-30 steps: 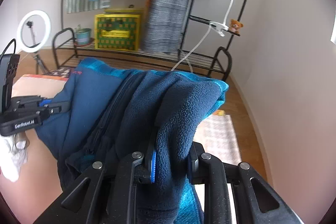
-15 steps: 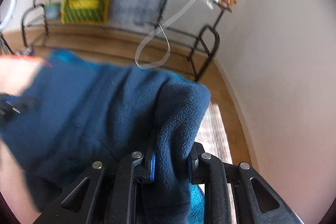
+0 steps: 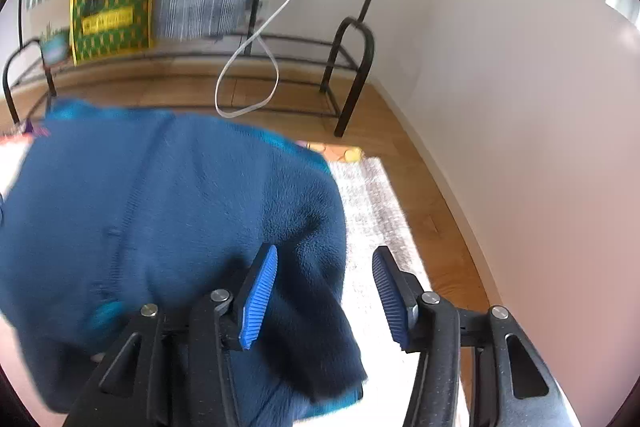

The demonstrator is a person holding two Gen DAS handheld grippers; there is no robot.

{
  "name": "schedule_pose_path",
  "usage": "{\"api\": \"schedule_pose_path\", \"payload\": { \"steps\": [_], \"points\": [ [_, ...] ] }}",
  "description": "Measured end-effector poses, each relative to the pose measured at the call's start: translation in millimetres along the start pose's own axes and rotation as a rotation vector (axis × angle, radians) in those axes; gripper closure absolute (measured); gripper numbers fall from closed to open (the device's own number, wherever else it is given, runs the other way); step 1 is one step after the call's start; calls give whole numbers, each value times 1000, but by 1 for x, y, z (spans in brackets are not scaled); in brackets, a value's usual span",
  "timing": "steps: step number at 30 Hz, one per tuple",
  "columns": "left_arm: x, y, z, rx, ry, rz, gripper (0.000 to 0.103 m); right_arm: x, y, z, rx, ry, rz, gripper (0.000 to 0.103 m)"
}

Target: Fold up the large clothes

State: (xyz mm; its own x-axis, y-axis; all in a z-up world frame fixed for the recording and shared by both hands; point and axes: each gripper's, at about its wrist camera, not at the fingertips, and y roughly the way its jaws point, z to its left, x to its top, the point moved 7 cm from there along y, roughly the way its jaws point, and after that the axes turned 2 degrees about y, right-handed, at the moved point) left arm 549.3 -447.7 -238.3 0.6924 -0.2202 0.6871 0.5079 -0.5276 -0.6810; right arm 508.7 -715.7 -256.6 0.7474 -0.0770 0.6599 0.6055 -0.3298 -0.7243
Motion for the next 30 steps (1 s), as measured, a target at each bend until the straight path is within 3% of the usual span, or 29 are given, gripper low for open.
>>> {"api": "schedule_pose_path", "payload": {
  "steps": [7,10,16,22,30],
  "points": [
    [11,-106,-35,17,69,-109,58,13,-98,-1,52,44,-88,50],
    [15,-170,-56,33,129,-180,58,23,-162,-4,104,88,-152,50],
    [16,-294,-92,23,194,-316,58,29,-282,-1,128,102,-267,48],
    [4,-395,-114,8,218,-400,58,17,-398,7,107,65,-359,44],
    [-17,-508,-134,10,258,-498,58,-8,-503,7,106,63,-432,44]
  ]
}}
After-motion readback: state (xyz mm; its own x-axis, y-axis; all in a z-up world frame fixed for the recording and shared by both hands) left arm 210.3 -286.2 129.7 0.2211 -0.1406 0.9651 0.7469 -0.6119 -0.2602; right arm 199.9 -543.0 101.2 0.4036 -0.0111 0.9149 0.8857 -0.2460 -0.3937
